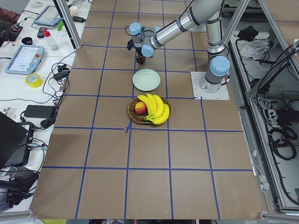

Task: Collect all strawberries into plate
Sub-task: 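Close the left gripper on one strawberry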

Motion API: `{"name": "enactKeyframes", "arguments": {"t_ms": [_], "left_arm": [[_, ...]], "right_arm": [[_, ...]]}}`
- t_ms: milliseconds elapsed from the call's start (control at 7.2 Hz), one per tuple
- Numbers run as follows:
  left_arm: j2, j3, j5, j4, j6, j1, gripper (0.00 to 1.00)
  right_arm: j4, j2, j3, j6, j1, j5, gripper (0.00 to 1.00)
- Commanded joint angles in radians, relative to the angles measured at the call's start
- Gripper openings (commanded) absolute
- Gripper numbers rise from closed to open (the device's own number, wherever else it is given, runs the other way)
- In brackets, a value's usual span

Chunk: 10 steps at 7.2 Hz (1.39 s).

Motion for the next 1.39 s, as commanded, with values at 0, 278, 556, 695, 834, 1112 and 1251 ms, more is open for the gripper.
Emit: {"name": "enactKeyframes", "arguments": {"t_ms": [0, 278, 556, 695, 834, 1112, 1251], "left_arm": [[-0.002, 0.001, -0.001, 0.002, 0.004, 0.000, 0.60], [-0.003, -0.006, 0.001, -0.009, -0.013, -0.001, 0.00], [0.001, -0.001, -0.003, -0.009, -0.018, -0.001, 0.00], [0.013, 0.001, -0.004, -0.012, -0.016, -0.001, 0.00], [0.017, 0.001, -0.001, -0.010, -0.016, -0.001, 0.00], [0.049, 0.023, 0.005, -0.056, -0.019, 0.000, 0.00], [0.079, 0.051, 0.007, -0.120, -0.032, 0.011, 0.00]], "right_arm": [[0.000, 0.000, -0.001, 0.000, 0.000, 0.000, 1.00], [0.000, 0.000, -0.001, 0.000, 0.000, 0.000, 1.00], [0.000, 0.000, -0.001, 0.000, 0.000, 0.000, 1.00], [0.000, 0.000, -0.001, 0.000, 0.000, 0.000, 1.00], [0.000, 0.000, -0.001, 0.000, 0.000, 0.000, 1.00], [0.000, 0.000, -0.001, 0.000, 0.000, 0.000, 1.00], [0.000, 0.000, -0.001, 0.000, 0.000, 0.000, 1.00]]}}
